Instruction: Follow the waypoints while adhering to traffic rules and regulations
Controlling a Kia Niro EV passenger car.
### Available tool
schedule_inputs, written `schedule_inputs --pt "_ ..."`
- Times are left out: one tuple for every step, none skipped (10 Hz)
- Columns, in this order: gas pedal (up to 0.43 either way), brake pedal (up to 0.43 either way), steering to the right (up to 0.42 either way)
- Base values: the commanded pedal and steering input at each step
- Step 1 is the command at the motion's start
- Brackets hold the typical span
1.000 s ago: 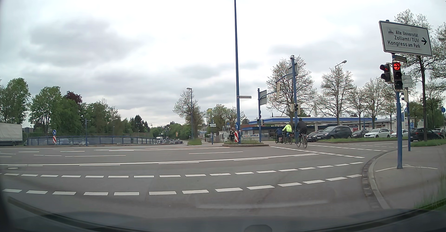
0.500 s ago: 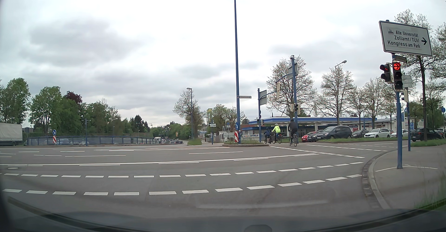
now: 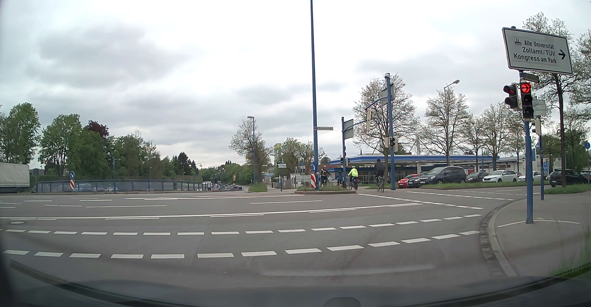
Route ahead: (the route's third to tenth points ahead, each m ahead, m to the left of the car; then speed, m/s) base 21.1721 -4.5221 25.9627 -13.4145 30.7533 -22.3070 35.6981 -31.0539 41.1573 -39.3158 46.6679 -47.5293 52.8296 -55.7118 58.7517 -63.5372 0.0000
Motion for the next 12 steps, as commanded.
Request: schedule_inputs --pt "0.0 0.244 0.033" --pt "0.0 0.244 0.033" --pt "0.0 0.244 0.033" --pt "0.0 0.244 0.033" --pt "0.0 0.244 0.033" --pt "0.0 0.244 0.033" --pt "0.0 0.244 0.033" --pt "0.0 0.244 0.033" --pt "0.0 0.244 0.033" --pt "0.0 0.244 0.033" --pt "0.0 0.244 0.033" --pt "0.0 0.244 0.033"
